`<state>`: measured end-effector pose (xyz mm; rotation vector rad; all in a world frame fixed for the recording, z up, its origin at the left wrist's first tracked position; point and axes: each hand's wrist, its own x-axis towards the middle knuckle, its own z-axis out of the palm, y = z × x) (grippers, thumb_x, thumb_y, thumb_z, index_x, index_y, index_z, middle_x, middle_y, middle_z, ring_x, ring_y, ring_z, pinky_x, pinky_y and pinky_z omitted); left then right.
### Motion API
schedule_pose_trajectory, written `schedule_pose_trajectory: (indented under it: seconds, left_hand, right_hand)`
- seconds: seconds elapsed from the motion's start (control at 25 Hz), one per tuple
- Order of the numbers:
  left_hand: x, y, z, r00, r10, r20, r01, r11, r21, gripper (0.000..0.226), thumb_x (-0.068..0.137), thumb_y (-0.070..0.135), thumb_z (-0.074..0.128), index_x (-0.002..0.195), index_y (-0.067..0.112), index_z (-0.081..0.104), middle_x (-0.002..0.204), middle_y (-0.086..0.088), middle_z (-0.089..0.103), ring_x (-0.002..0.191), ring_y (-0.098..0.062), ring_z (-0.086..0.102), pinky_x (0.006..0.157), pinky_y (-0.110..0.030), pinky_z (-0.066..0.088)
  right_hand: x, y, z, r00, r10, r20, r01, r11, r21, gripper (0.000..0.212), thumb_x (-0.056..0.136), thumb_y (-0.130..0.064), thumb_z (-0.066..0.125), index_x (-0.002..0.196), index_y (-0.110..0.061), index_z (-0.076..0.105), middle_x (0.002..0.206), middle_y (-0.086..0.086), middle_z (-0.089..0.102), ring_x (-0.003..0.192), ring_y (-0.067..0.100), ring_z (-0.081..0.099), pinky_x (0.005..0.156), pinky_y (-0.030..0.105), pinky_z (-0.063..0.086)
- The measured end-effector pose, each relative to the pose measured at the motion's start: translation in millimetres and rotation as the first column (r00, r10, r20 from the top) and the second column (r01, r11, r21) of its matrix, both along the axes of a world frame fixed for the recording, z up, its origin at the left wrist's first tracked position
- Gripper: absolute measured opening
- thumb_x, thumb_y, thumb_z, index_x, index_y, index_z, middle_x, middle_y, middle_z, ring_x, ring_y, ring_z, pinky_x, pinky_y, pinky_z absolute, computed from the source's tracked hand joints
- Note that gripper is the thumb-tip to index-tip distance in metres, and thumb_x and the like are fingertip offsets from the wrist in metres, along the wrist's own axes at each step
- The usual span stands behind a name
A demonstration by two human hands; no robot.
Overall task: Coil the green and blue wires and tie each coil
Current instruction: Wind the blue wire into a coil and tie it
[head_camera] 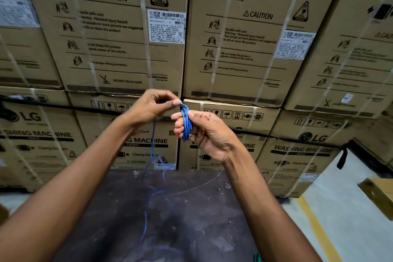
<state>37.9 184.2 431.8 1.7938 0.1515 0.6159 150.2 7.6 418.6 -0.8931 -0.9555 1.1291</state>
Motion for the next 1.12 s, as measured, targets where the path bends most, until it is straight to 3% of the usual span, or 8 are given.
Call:
schedule_pose_trajectory:
  seconds: [0.12,0.24,0.32,0.44,0.6,0.72,0.96,1.12]
  left_hand:
    - [4,-18,-40,0.999,-0.023,-0.037,0.015,0.977,-0.211,0.026,0.09,0.04,0.072,0.103,0.018,0.076,0.062,0.009,0.054,0.058,-0.012,0.037,0.053,-0.028,0.023]
    - [2,-42,-66,0.992,-0.002,-0.124,-0.02,0.984,-0.176,0.026,0.096,0.041,0.059,0.098,0.022,0.075,0.054,0.009,0.037,0.047,-0.006,0.026,0.045,-0.022,0.016]
    - [1,-48,-73,0.986,0.069,-0.153,-0.069,0.998,0.003,0.028,0.106,0.025,0.049,0.1,0.019,0.075,0.051,0.007,0.034,0.045,-0.005,0.028,0.044,-0.02,0.021]
    - [-5,-47,-68,0.932,0.316,-0.181,-0.202,0.863,0.464,0.029,0.1,0.039,0.052,0.083,0.033,0.075,0.048,0.006,0.041,0.046,-0.007,0.036,0.051,-0.03,0.03]
    - [-19,-38,-34,0.844,0.531,-0.079,-0.341,0.644,0.685,0.029,0.091,0.053,0.063,0.075,0.031,0.071,0.053,0.008,0.061,0.05,-0.004,0.053,0.052,-0.029,0.042]
    - [-23,-26,0,0.839,0.543,-0.006,-0.341,0.536,0.772,0.025,0.084,0.06,0.069,0.078,0.036,0.074,0.059,0.012,0.064,0.057,-0.003,0.057,0.052,-0.026,0.038]
    - [-8,2,37,0.979,0.153,-0.133,-0.044,0.799,0.6,0.019,0.07,0.033,0.091,0.074,0.022,0.075,0.07,0.005,0.074,0.064,-0.008,0.066,0.061,-0.029,0.051]
    - [7,12,31,0.997,-0.059,-0.047,0.073,0.912,0.404,0.014,0.079,0.019,0.081,0.083,0.007,0.076,0.074,0.002,0.074,0.069,-0.009,0.064,0.065,-0.021,0.05]
  right_hand:
    - [3,2,4,0.998,-0.061,-0.035,0.063,0.996,0.058,0.028,0.098,-0.015,0.059,0.116,0.004,0.068,0.093,0.007,0.077,0.082,0.015,0.073,0.079,0.027,0.059]
    - [13,11,3,0.979,-0.19,-0.074,0.196,0.977,0.086,0.024,0.103,-0.011,0.052,0.116,0.0,0.069,0.098,0.007,0.078,0.086,0.013,0.074,0.081,0.026,0.06]
    - [17,22,-4,0.953,-0.294,-0.072,0.3,0.949,0.098,0.023,0.104,-0.009,0.051,0.117,0.001,0.067,0.106,0.01,0.077,0.093,0.015,0.075,0.086,0.027,0.06]
    - [19,36,-18,0.873,-0.477,0.1,0.463,0.876,0.136,0.019,0.103,-0.008,0.053,0.112,-0.005,0.07,0.111,0.017,0.076,0.1,0.023,0.075,0.091,0.034,0.059]
    - [21,41,-20,0.722,-0.545,0.427,0.508,0.836,0.208,0.02,0.102,-0.003,0.054,0.1,-0.011,0.072,0.103,0.017,0.077,0.096,0.023,0.076,0.09,0.04,0.061]
    - [21,35,-16,0.697,-0.449,0.559,0.458,0.879,0.135,0.019,0.102,-0.002,0.053,0.104,0.005,0.07,0.097,0.014,0.077,0.087,0.015,0.075,0.083,0.024,0.059]
    - [21,10,-3,0.862,-0.104,0.495,0.175,0.979,-0.099,0.036,0.11,-0.016,0.041,0.119,0.013,0.062,0.106,0.025,0.074,0.088,0.024,0.073,0.079,0.027,0.059]
    - [20,2,0,0.953,-0.017,0.302,0.038,0.997,-0.064,0.034,0.107,-0.017,0.047,0.119,0.01,0.064,0.098,0.019,0.074,0.086,0.024,0.071,0.079,0.028,0.057]
